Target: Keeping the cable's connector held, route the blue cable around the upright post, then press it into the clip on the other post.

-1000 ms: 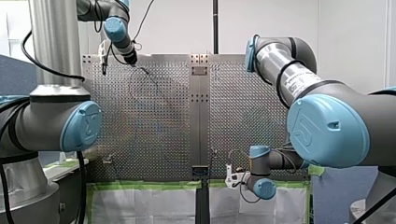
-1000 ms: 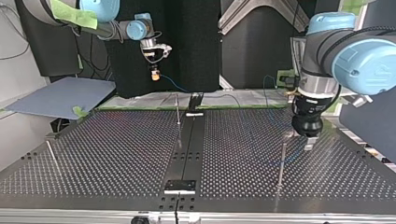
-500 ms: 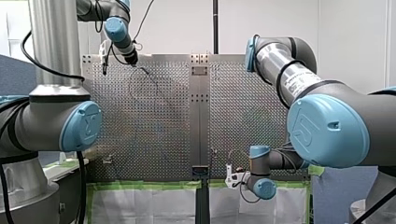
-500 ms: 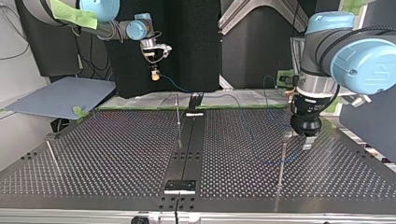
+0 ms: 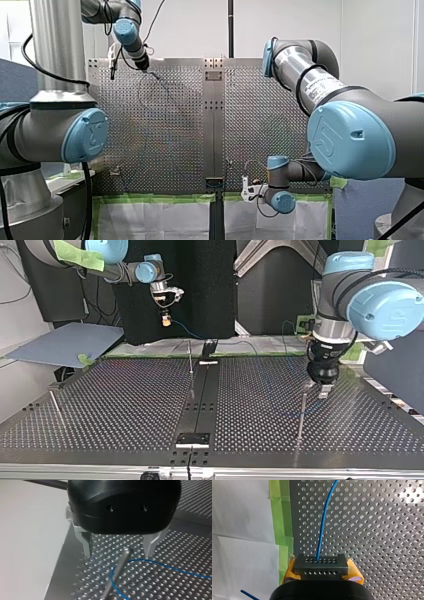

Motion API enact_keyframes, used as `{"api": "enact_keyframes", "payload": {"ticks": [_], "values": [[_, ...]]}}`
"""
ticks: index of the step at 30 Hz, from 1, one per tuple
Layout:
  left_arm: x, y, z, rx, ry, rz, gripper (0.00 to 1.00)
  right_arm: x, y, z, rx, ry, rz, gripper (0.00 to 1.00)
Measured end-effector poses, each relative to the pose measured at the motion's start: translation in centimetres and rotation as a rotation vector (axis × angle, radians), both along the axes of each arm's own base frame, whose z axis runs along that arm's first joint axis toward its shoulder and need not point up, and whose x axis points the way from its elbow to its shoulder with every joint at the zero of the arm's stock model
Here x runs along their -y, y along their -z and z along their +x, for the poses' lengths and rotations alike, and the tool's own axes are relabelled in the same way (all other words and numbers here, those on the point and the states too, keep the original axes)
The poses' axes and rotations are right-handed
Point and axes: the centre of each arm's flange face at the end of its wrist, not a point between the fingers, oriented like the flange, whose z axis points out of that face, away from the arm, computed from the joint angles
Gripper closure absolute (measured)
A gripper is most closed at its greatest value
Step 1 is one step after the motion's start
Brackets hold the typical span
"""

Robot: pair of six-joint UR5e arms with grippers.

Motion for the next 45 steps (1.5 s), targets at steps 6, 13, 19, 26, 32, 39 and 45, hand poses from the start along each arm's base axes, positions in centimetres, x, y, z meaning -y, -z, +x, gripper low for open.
{"api": "enact_keyframes", "payload": {"ticks": [6,13,19,26,32,39,45], "values": [[1.4,1.8,0.8,-0.044,0.022,0.06,0.01,0.0,0.0,-0.1,0.002,0.002,0.002,1.0],[3.7,2.2,2.3,-0.023,0.053,0.118,0.01,0.1,0.0,-0.1,0.004,0.003,0.003,1.0],[6.2,2.2,3.1,0.009,0.098,0.17,0.01,0.1,-0.1,0.1,0.014,-0.009,0.0,1.0],[9.0,3.0,3.2,0.023,0.128,0.232,0.01,0.3,-0.2,0.2,0.026,-0.015,-0.004,1.0],[11.7,3.4,4.2,0.039,0.13,0.252,0.01,0.2,-0.2,0.2,0.027,-0.015,-0.002,1.0],[14.8,3.9,5.1,0.064,0.131,0.275,0.01,0.2,-0.1,0.2,0.023,-0.015,0.004,1.0],[16.4,6.0,6.1,0.062,0.114,0.317,0.01,0.1,-0.1,0.2,0.023,-0.015,0.004,1.0]]}}
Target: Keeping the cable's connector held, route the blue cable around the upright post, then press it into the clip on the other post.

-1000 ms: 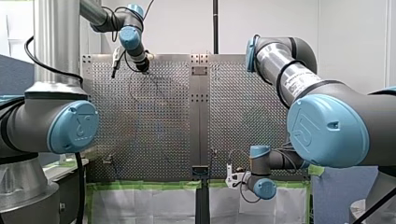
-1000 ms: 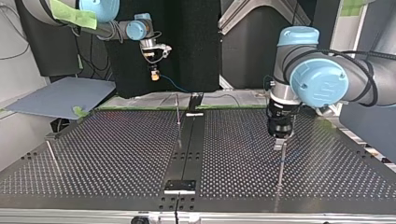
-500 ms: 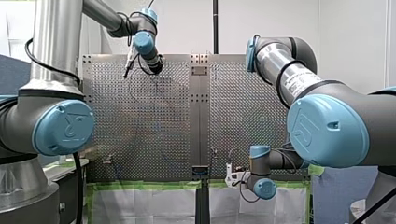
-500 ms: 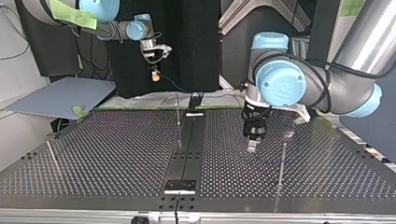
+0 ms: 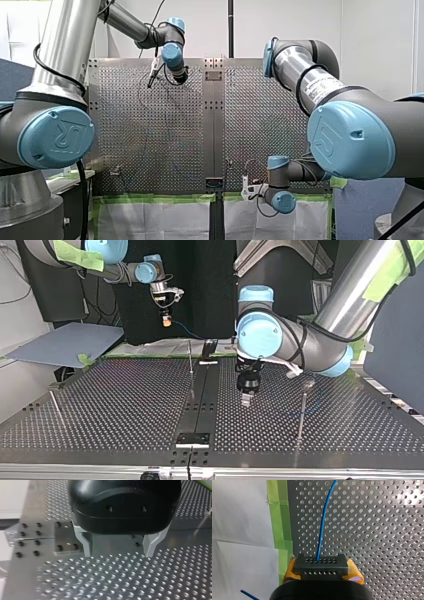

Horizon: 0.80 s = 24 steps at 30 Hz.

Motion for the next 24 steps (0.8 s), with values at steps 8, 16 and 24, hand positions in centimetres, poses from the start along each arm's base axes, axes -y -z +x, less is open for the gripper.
{"api": "enact_keyframes", "payload": {"ticks": [8,16,24], "values": [[-0.3,2.8,2.0,-0.004,-0.069,0.051,0.01,0.0,0.0,0.0,0.0,0.0,0.001,1.0],[-1.4,2.9,2.5,0.005,-0.141,0.093,0.01,0.0,0.1,0.0,0.0,-0.003,0.001,1.0],[-2.1,4.1,3.2,-0.004,-0.212,0.137,0.01,-0.1,0.1,0.0,0.001,-0.005,-0.001,1.0]]}}
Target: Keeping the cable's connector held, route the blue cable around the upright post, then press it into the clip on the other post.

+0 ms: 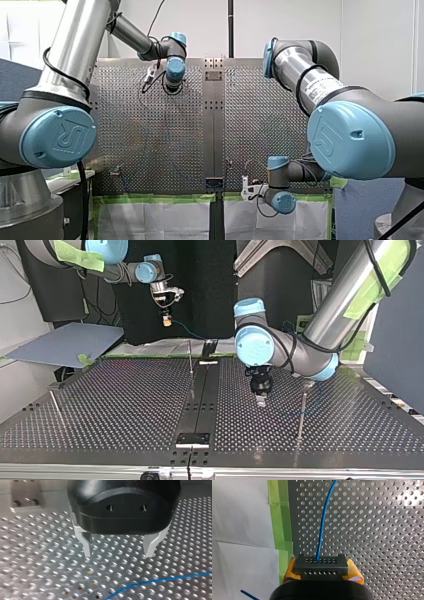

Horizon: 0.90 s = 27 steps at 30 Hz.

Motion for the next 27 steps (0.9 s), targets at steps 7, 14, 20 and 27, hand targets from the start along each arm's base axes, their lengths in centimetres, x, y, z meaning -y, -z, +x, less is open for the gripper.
{"api": "enact_keyframes", "payload": {"ticks": [7,14,20,27], "values": [[-0.3,2.2,1.2,-0.003,-0.058,0.014,0.01,0.0,0.0,0.0,0.0,0.0,0.0,1.0],[-1.1,3.5,2.2,0.007,-0.127,0.025,0.01,0.0,0.0,0.0,0.001,0.0,-0.001,1.0],[-1.5,3.5,2.6,0.029,-0.16,0.033,0.01,0.0,0.1,0.0,0.002,0.0,-0.002,1.0],[-0.8,4.6,3.0,0.016,-0.133,0.071,0.01,0.0,0.1,0.0,0.003,0.0,-0.002,1.0]]}}
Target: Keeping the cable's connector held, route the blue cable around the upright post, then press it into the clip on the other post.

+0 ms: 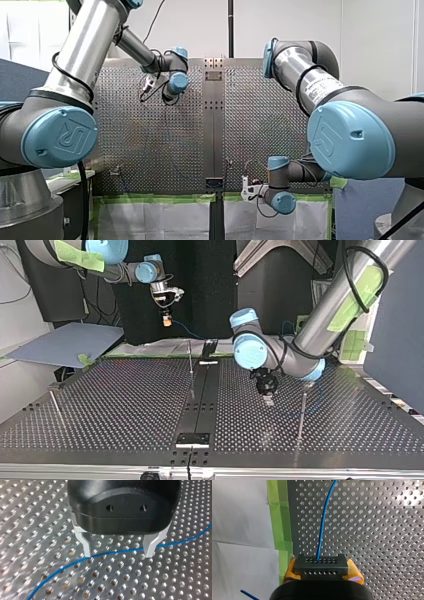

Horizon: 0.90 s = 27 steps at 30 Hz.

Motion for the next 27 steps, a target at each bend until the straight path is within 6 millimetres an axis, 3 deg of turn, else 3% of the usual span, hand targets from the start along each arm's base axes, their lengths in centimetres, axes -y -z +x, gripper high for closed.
{"api": "enact_keyframes", "payload": {"ticks": [27], "values": [[0.57,1.24,0.43,-0.04,-0.043,0.196,0.01,-0.03,0.07,-0.02,0.001,0.0,0.0,1.0]]}}
